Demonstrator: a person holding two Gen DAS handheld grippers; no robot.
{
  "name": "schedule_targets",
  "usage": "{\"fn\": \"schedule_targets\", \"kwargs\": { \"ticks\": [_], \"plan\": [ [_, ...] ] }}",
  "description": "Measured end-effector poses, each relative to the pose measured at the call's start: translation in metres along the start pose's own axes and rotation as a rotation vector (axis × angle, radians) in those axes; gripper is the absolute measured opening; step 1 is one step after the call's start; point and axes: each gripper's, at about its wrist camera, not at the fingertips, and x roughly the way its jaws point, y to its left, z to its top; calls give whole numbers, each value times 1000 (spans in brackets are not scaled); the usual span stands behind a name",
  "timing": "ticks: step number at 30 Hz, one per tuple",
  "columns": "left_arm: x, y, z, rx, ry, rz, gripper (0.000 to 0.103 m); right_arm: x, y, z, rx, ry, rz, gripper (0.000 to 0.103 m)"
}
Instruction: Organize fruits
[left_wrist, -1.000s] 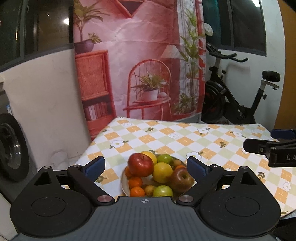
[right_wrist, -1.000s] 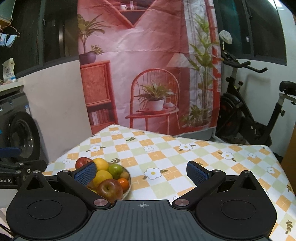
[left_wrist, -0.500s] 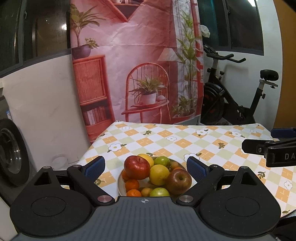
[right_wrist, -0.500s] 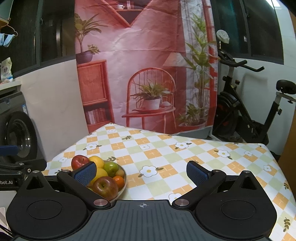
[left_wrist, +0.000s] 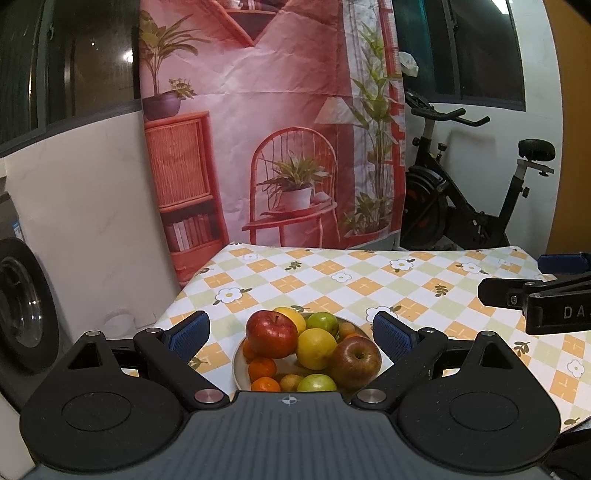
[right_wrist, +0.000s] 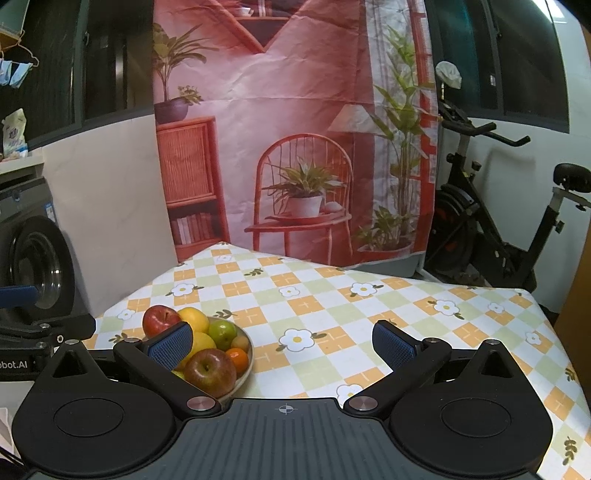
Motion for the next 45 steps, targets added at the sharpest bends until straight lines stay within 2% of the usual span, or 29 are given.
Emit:
{"fn": "schedule_targets", "kwargs": {
  "ticks": [45],
  "plan": [
    [0,2,-2,-11,-3,-11,96,0,2,0,-5,1,-2,103]
  ]
}}
